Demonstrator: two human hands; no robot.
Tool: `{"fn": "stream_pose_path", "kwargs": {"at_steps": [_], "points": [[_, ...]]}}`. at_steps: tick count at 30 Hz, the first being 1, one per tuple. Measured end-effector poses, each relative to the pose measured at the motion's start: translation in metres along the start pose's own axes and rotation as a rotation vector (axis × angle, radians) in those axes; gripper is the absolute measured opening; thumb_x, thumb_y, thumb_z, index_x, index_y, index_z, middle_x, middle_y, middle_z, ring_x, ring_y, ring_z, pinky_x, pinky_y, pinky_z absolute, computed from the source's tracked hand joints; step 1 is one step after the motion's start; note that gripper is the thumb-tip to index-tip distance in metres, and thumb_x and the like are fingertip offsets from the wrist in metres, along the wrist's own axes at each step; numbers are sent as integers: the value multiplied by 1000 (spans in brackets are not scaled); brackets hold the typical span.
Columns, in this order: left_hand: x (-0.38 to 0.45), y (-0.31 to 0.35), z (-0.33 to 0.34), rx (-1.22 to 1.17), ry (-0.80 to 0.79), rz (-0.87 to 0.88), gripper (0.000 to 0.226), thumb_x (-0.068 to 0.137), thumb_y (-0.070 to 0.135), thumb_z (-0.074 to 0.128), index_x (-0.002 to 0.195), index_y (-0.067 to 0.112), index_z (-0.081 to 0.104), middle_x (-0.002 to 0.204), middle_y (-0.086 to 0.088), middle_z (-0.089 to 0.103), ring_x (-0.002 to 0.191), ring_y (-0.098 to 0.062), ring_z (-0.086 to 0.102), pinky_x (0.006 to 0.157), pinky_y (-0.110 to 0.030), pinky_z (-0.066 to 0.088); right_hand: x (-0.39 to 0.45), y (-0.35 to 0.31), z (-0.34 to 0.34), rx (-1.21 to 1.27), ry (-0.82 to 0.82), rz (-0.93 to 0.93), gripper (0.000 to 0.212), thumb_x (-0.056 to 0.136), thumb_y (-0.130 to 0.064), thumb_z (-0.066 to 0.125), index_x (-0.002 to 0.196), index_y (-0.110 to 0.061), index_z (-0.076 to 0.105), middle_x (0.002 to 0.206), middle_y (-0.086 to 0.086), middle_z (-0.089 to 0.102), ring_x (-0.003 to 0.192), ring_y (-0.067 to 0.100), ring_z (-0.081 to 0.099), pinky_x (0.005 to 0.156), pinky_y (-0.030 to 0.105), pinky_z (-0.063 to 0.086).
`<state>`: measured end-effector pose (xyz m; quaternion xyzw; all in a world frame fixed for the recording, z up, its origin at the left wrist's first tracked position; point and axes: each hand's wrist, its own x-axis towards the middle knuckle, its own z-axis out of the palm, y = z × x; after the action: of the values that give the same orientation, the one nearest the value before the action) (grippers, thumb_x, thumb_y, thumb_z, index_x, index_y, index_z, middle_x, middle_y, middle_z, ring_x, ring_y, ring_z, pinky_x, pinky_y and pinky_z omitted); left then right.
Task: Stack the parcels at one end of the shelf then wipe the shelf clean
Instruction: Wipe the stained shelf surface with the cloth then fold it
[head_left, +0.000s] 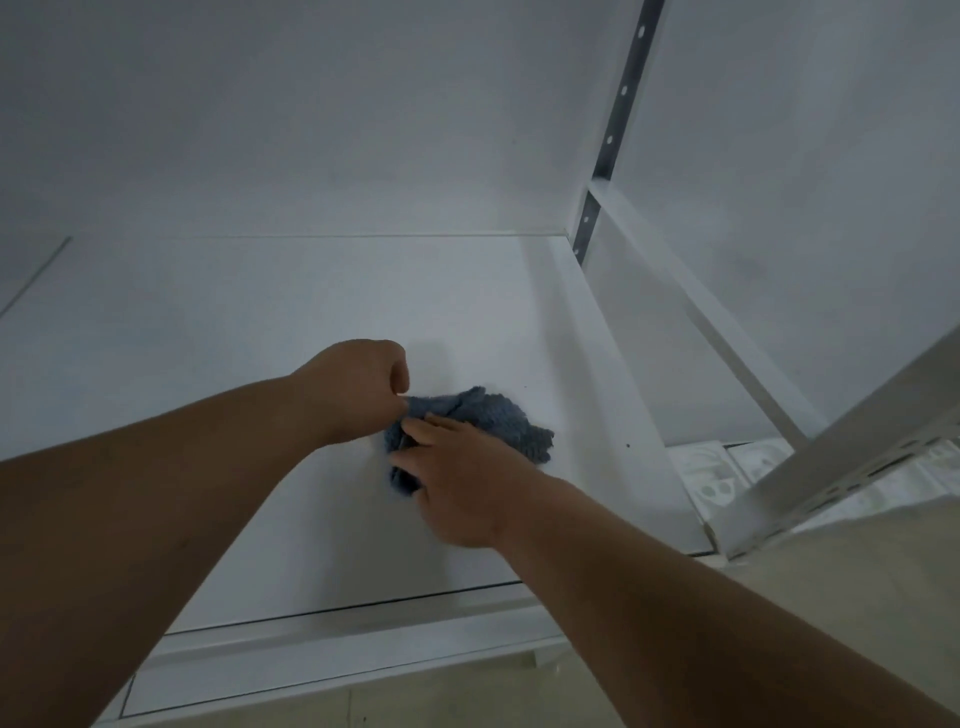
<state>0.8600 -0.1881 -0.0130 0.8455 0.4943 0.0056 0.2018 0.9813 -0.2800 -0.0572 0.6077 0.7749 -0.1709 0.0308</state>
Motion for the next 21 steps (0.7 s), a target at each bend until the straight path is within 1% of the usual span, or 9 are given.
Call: {"fn": "stream_pose_path", "kwargs": {"at_steps": [1, 2, 4, 6, 9, 11, 13, 19, 21], "points": [[-1, -1, 1, 8, -26, 31, 11, 86, 20, 61, 97, 21, 59, 95, 5, 59, 89, -14, 53, 65, -20, 39, 2, 6, 1, -7, -3, 5, 49, 99, -22, 39, 147, -25, 38, 161, 0, 18, 149, 21, 12, 121, 44, 15], [0, -1, 1, 11, -46, 54, 10, 86, 20, 61, 96, 23, 60, 96, 7, 60, 91, -13, 54, 66, -19, 40, 3, 12, 1, -16, 0, 18, 51, 101, -22, 36, 151, -29, 29, 164, -5, 7, 151, 18, 4, 123, 44, 8], [1, 0, 4, 19, -69, 87, 17, 88, 20, 58, 105, 24, 63, 107, 6, 63, 96, -12, 55, 76, -21, 41, 3, 24, -3, -31, -2, 72, 52, 103, -25, 32, 153, -35, 21, 164, -11, 0, 151, 14, -3, 122, 49, 0], [4, 6, 7, 34, -91, 115, 29, 91, 19, 55, 119, 25, 62, 124, 4, 61, 109, -13, 55, 87, -21, 39, 4, 37, -4, -14, -20, 160, 51, 104, -30, 30, 152, -41, 18, 163, -16, -2, 151, 13, -7, 119, 56, -4], [9, 20, 16, 87, -153, 156, 46, 96, 21, 50, 141, 25, 44, 147, 3, 43, 132, -14, 42, 106, -23, 30, 0, 62, -2, 30, 1, 252, 50, 104, -34, 30, 152, -41, 18, 163, -15, -3, 151, 17, -7, 120, 53, 0], [16, 33, 26, 111, -185, 187, 52, 97, 22, 48, 147, 26, 34, 155, 3, 30, 141, -15, 30, 114, -26, 22, -8, 83, 2, 47, 42, 311, 51, 104, -35, 31, 153, -37, 19, 164, -11, -1, 151, 20, -2, 121, 47, 4], [21, 43, 34, 113, -205, 206, 54, 99, 23, 46, 150, 25, 28, 158, 4, 23, 144, -14, 22, 117, -27, 16, -15, 100, 6, 65, 62, 372, 52, 103, -34, 34, 153, -34, 21, 164, -8, 2, 151, 22, 4, 121, 44, 9], [34, 84, 60, 118, -240, 292, 54, 99, 23, 44, 150, 22, 27, 158, 3, 23, 145, -15, 21, 118, -27, 15, -56, 126, 15, 125, 185, 566, 54, 98, -20, 42, 150, -29, 33, 161, -2, 18, 147, 25, 20, 118, 41, 22], [35, 92, 63, 125, -221, 303, 52, 99, 22, 43, 149, 22, 30, 157, 2, 25, 144, -15, 23, 117, -27, 16, -70, 125, 9, 133, 152, 677, 50, 96, -17, 44, 145, -25, 42, 155, 3, 29, 141, 29, 29, 113, 41, 31]]}}
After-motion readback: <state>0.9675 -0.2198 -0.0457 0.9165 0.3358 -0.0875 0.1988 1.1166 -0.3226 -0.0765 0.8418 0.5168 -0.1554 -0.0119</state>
